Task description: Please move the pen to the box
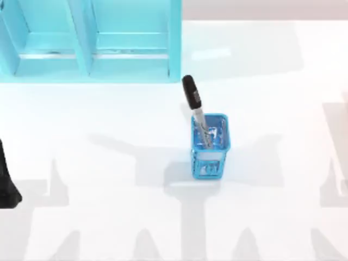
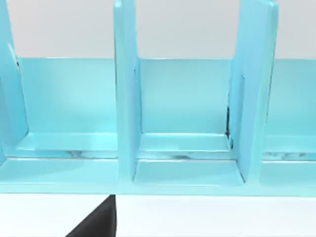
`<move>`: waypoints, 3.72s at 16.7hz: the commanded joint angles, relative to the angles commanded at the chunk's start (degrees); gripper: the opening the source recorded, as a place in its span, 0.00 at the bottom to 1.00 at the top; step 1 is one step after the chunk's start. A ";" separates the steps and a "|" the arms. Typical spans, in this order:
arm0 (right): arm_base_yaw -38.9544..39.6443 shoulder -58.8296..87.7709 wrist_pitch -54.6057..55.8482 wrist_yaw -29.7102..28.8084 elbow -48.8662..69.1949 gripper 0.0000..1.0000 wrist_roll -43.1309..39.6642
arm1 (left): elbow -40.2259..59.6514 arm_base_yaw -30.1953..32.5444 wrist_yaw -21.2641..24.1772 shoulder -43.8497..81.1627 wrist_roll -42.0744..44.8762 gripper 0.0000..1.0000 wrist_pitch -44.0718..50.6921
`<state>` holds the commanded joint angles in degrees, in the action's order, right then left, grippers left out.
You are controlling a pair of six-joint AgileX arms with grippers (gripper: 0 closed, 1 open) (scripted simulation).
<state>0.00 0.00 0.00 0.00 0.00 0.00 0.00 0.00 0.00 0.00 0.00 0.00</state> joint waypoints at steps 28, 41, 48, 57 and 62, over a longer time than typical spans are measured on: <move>24.50 87.33 10.85 25.02 40.47 1.00 -3.48 | 0.00 0.00 0.00 0.00 0.00 1.00 0.00; 30.36 108.25 22.17 19.95 51.22 1.00 0.32 | 0.00 0.00 0.00 0.00 0.00 1.00 0.00; 31.24 110.61 23.65 19.17 52.57 0.92 0.91 | 0.00 0.00 0.00 0.00 0.00 1.00 0.00; 31.24 110.61 23.65 19.17 52.57 0.25 0.91 | 0.00 0.00 0.00 0.00 0.00 1.00 0.00; 31.24 110.61 23.65 19.17 52.57 0.00 0.91 | 0.00 0.00 0.00 0.00 0.00 1.00 0.00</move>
<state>31.24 110.61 23.65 19.17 52.57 0.91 0.00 0.00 0.00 0.00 0.00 0.00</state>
